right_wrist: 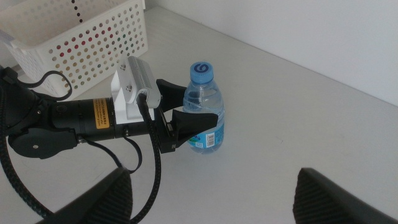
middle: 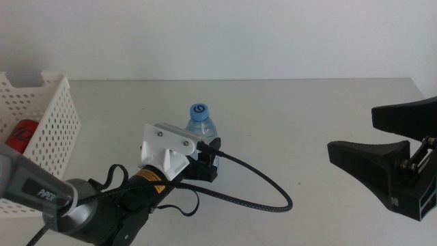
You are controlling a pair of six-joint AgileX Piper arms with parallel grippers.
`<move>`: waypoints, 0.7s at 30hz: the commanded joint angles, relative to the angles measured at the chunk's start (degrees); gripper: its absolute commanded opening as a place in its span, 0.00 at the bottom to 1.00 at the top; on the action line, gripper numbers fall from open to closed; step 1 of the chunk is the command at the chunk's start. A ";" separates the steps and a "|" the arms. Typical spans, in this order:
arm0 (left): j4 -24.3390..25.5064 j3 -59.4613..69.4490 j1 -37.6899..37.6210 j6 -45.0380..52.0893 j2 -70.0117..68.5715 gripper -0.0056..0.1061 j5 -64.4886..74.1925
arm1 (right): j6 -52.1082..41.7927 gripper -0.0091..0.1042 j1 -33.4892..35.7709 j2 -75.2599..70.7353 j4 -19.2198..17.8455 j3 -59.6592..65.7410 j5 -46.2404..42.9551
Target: Use arms to grab the bottles and put them into the dustbin to the left of the table.
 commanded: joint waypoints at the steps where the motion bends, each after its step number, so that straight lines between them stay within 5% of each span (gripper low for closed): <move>1: 0.39 -1.20 0.06 -1.09 -2.32 0.58 -5.20 | -0.87 0.67 -0.11 -0.13 -0.33 -1.63 -3.85; 9: 0.62 -1.06 0.06 -3.99 -2.81 0.17 -5.20 | -0.87 0.67 -0.11 -0.13 -0.33 -1.63 -3.85; 21: 0.40 -3.34 0.06 -2.02 -16.11 0.12 11.41 | -0.87 0.67 -0.11 -0.13 -0.33 -1.63 -3.85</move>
